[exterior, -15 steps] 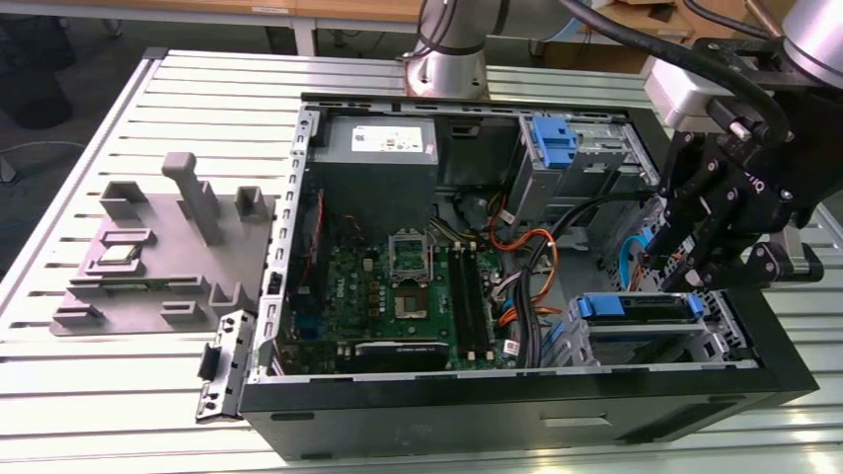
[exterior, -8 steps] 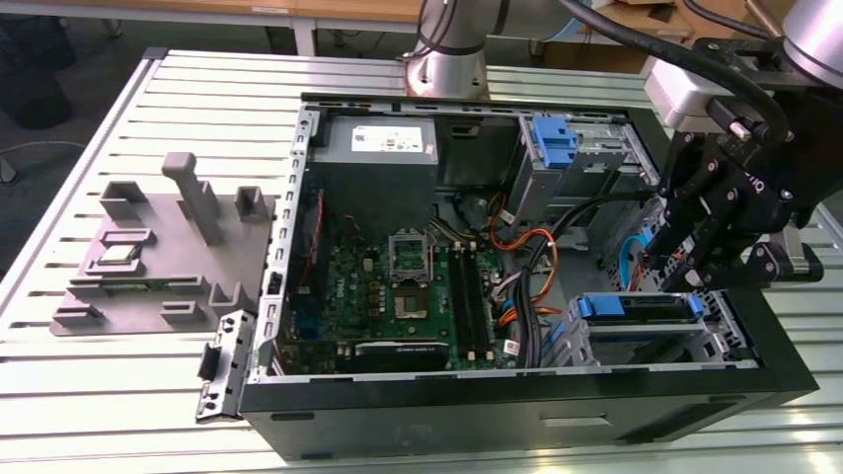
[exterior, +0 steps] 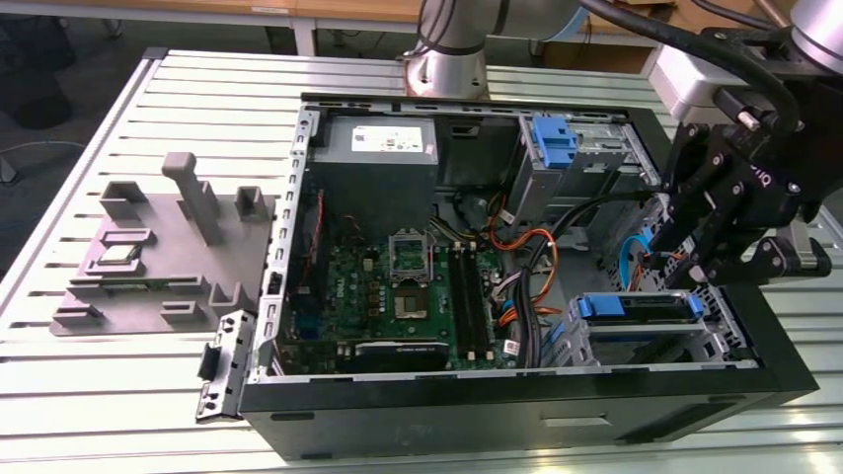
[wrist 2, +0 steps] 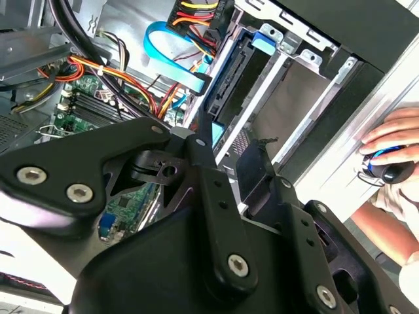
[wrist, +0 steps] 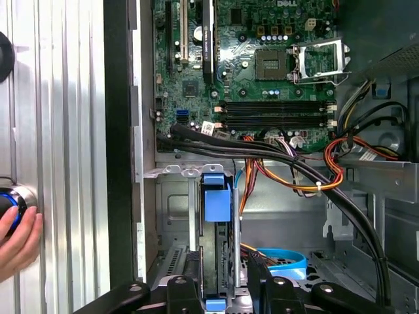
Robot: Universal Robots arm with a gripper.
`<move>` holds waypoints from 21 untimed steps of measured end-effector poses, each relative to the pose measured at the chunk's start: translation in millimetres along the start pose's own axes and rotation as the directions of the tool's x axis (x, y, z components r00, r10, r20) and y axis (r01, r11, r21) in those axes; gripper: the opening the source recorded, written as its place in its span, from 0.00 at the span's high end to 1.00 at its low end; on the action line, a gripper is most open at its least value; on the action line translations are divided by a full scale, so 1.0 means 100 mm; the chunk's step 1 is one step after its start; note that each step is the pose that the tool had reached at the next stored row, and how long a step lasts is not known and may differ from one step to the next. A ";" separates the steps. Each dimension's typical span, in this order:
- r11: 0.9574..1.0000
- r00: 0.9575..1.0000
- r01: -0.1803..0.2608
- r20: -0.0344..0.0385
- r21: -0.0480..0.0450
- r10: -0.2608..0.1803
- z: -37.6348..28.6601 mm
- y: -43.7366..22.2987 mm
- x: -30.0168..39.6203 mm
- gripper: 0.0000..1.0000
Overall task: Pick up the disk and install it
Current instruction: 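Insert the first disk wire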
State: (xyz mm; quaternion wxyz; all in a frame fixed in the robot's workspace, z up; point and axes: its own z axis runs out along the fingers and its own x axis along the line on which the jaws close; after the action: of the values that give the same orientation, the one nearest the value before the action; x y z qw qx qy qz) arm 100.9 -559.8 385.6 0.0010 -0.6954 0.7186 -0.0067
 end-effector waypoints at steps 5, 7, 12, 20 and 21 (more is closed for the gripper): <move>1.000 1.000 0.000 0.000 0.000 0.000 -0.009 0.000 0.000 0.58; 1.000 1.000 0.000 0.000 0.000 0.000 -0.010 0.000 0.000 0.58; 1.000 1.000 0.000 0.001 0.000 0.000 -0.007 0.001 -0.028 0.58; 1.000 1.000 0.000 0.009 0.000 0.000 0.044 0.003 -0.080 0.58; 1.000 1.000 0.000 0.009 0.000 0.000 0.054 0.003 -0.086 0.58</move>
State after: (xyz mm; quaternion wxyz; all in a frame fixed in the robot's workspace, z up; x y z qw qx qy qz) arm 100.9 -551.3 380.1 0.0041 -0.6954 0.7186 -0.0035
